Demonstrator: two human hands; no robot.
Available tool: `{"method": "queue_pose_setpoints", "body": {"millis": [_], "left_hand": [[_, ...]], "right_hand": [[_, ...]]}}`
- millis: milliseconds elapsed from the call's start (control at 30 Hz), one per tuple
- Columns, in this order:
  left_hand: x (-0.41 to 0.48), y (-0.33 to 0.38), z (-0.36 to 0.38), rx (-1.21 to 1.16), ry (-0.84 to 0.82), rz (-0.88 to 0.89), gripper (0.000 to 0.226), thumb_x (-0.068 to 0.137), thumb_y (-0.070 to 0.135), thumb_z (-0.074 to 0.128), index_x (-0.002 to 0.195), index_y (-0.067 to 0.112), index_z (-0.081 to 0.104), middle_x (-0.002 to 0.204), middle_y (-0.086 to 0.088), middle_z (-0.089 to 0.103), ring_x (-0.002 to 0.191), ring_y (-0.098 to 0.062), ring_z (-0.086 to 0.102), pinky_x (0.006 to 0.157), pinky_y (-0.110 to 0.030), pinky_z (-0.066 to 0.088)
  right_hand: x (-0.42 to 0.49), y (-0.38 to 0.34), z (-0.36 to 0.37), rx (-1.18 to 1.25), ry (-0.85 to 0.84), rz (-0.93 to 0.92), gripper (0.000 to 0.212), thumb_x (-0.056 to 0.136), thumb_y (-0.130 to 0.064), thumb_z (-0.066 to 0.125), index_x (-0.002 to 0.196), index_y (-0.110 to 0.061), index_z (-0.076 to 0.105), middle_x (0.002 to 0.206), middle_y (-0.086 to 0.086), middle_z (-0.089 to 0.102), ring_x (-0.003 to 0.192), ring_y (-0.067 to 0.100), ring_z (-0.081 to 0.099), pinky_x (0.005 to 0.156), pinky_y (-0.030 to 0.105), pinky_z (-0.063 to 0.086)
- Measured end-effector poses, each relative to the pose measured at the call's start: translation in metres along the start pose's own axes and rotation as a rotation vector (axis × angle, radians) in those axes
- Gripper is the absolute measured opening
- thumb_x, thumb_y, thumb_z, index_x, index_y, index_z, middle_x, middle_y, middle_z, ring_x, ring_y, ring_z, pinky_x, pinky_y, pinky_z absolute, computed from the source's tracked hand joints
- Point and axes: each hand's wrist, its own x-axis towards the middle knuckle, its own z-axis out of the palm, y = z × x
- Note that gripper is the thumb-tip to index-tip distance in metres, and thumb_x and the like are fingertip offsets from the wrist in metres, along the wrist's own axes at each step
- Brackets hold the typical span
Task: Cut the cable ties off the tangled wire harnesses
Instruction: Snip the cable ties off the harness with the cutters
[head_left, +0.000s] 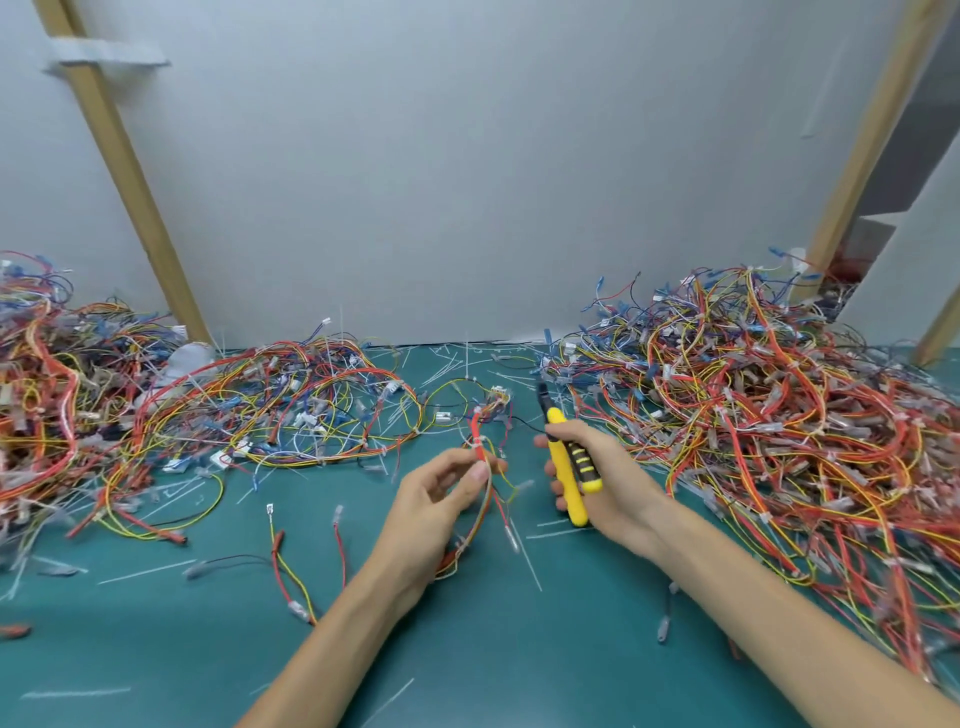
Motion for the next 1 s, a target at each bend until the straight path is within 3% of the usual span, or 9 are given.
{"method": "queue_pose_setpoints", "body": {"millis": [133, 233, 300, 367, 467, 533, 600, 833, 1000], "left_hand": [[0.006, -0.005, -0.002, 0.037, 0.087, -0.066, 0.014, 0.095, 0.020, 0.059, 0.096, 0.009, 0.068, 0.099, 0.000, 0.074, 0.086, -0.004, 0.063, 0.086, -0.018, 0.046], [0.008, -0.005, 0.000, 0.058, 0.039, -0.114, 0.014, 0.097, 0.020, 0.056, 0.096, 0.007, 0.062, 0.104, 0.000, 0.073, 0.096, -0.009, 0.067, 0.093, -0.022, 0.049], [0.007, -0.003, 0.002, 0.050, -0.009, -0.105, 0.016, 0.099, 0.016, 0.052, 0.099, 0.001, 0.056, 0.110, 0.001, 0.071, 0.100, -0.015, 0.071, 0.095, -0.026, 0.051], [0.006, 0.001, 0.004, 0.088, -0.036, -0.081, 0.014, 0.101, 0.013, 0.049, 0.098, 0.000, 0.053, 0.101, -0.006, 0.074, 0.090, -0.020, 0.073, 0.086, -0.026, 0.055], [0.003, 0.004, 0.007, 0.155, -0.050, -0.076, 0.013, 0.101, 0.012, 0.049, 0.096, 0.000, 0.052, 0.080, -0.009, 0.074, 0.070, -0.020, 0.069, 0.074, -0.029, 0.053], [0.002, 0.004, 0.009, 0.192, -0.050, -0.085, 0.012, 0.100, 0.014, 0.053, 0.094, 0.004, 0.055, 0.075, -0.007, 0.072, 0.064, -0.020, 0.063, 0.069, -0.033, 0.048], [0.002, 0.005, 0.012, 0.208, -0.043, -0.088, 0.010, 0.098, 0.015, 0.056, 0.094, 0.006, 0.058, 0.073, -0.007, 0.072, 0.060, -0.016, 0.060, 0.064, -0.027, 0.046], [0.005, 0.000, 0.015, 0.167, 0.062, -0.128, 0.011, 0.093, 0.013, 0.063, 0.093, 0.002, 0.063, 0.076, -0.012, 0.075, 0.056, -0.014, 0.064, 0.054, -0.018, 0.048], [0.009, -0.005, 0.012, 0.181, 0.102, -0.144, 0.011, 0.092, 0.014, 0.065, 0.094, 0.004, 0.065, 0.076, -0.009, 0.076, 0.055, -0.013, 0.066, 0.053, -0.016, 0.048]], "right_hand": [[-0.017, 0.008, -0.021, -0.023, -0.007, -0.093, 0.049, 0.064, -0.032, 0.077, 0.106, -0.014, 0.059, 0.079, 0.000, 0.049, 0.065, 0.011, 0.045, 0.060, 0.025, 0.036], [-0.029, 0.017, -0.032, -0.006, -0.002, -0.161, 0.049, 0.067, -0.032, 0.085, 0.104, -0.006, 0.067, 0.077, 0.002, 0.059, 0.060, 0.011, 0.051, 0.053, 0.022, 0.043], [-0.035, 0.024, -0.034, -0.122, 0.042, -0.228, 0.046, 0.066, -0.040, 0.082, 0.105, -0.017, 0.071, 0.076, -0.002, 0.062, 0.060, 0.011, 0.052, 0.050, 0.021, 0.042], [-0.036, 0.032, -0.033, -0.322, 0.118, -0.321, 0.048, 0.068, -0.038, 0.086, 0.112, -0.034, 0.069, 0.085, -0.006, 0.068, 0.070, 0.009, 0.057, 0.058, 0.022, 0.046], [-0.034, 0.040, -0.030, -0.395, 0.210, -0.413, 0.058, 0.073, -0.025, 0.087, 0.125, -0.037, 0.063, 0.098, 0.010, 0.067, 0.072, 0.014, 0.054, 0.068, 0.032, 0.048], [-0.035, 0.042, -0.031, -0.410, 0.252, -0.442, 0.057, 0.073, -0.021, 0.086, 0.121, -0.039, 0.064, 0.088, 0.010, 0.061, 0.065, 0.012, 0.049, 0.062, 0.030, 0.045], [-0.036, 0.045, -0.033, -0.425, 0.268, -0.472, 0.052, 0.073, -0.021, 0.086, 0.112, -0.046, 0.062, 0.076, -0.008, 0.055, 0.065, 0.008, 0.048, 0.060, 0.022, 0.044], [-0.042, 0.044, -0.042, -0.886, 0.354, -0.511, 0.061, 0.067, -0.043, 0.078, 0.120, -0.056, 0.051, 0.093, -0.018, 0.060, 0.098, 0.002, 0.049, 0.081, 0.019, 0.037], [-0.043, 0.047, -0.043, -1.139, 0.364, -0.513, 0.078, 0.058, -0.064, 0.055, 0.133, -0.050, 0.042, 0.097, -0.026, 0.055, 0.100, 0.004, 0.039, 0.086, 0.023, 0.032]]}}
